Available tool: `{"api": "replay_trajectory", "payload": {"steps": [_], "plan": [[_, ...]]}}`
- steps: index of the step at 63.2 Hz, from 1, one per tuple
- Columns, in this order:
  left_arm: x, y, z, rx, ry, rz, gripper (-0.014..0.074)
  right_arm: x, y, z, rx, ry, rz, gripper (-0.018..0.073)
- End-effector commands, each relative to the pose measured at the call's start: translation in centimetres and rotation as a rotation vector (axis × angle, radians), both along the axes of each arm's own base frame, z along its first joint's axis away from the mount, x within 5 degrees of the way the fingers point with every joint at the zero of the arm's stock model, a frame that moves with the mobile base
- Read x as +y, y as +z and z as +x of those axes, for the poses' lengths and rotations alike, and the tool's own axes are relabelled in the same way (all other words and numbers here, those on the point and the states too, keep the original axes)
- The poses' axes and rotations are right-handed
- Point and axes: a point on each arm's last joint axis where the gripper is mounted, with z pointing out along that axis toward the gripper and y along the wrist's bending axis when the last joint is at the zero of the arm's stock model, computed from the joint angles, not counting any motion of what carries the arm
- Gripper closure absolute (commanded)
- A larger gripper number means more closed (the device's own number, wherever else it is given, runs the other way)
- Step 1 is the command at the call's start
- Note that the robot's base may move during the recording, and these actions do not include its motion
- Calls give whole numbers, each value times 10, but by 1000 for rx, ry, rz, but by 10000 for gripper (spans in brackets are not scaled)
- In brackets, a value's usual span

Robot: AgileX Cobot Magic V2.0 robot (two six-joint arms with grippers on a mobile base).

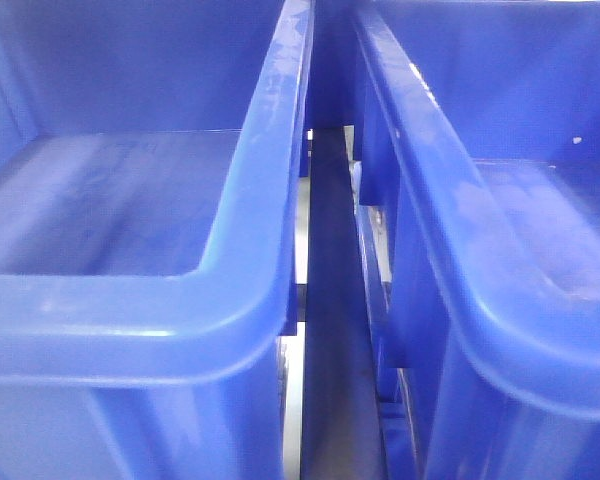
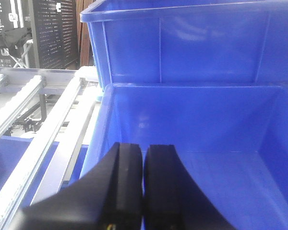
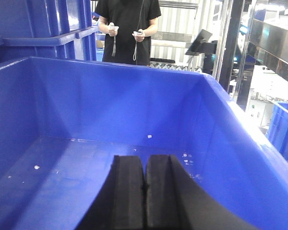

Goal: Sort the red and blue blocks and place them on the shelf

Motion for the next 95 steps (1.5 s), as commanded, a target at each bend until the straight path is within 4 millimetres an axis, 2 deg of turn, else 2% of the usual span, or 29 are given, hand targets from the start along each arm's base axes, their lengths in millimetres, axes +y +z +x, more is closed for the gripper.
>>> {"api": "replay_trajectory", "payload": {"steps": [1,12,17,26,36,49,74,84,95], "plan": [[2,19,-2,-112,21,-23,472,0,12,-4,-105,-4,-13,501],[4,18,-1,-152,40,1,472,0,12,-4,-105,-4,-13,501],[6,8,-1,-230,72,45,472,0,12,-4,-105,-4,-13,501],[8,-22,-9,-294,97,40,472,0,12,-4,-105,-4,-13,501],[7,-60,-20,-225,79,94,472,0,12,-4,-105,-4,-13,501],[6,-92,-28,-172,64,102,472,0,12,-4,-105,-4,-13,501],[6,-114,-26,-140,60,94,472,0,12,-4,-105,-4,-13,501],[4,-114,-29,-162,25,96,472,0,12,-4,-105,-4,-13,501],[2,-126,-30,-154,-17,53,472,0,12,-4,-105,-4,-13,501]]}}
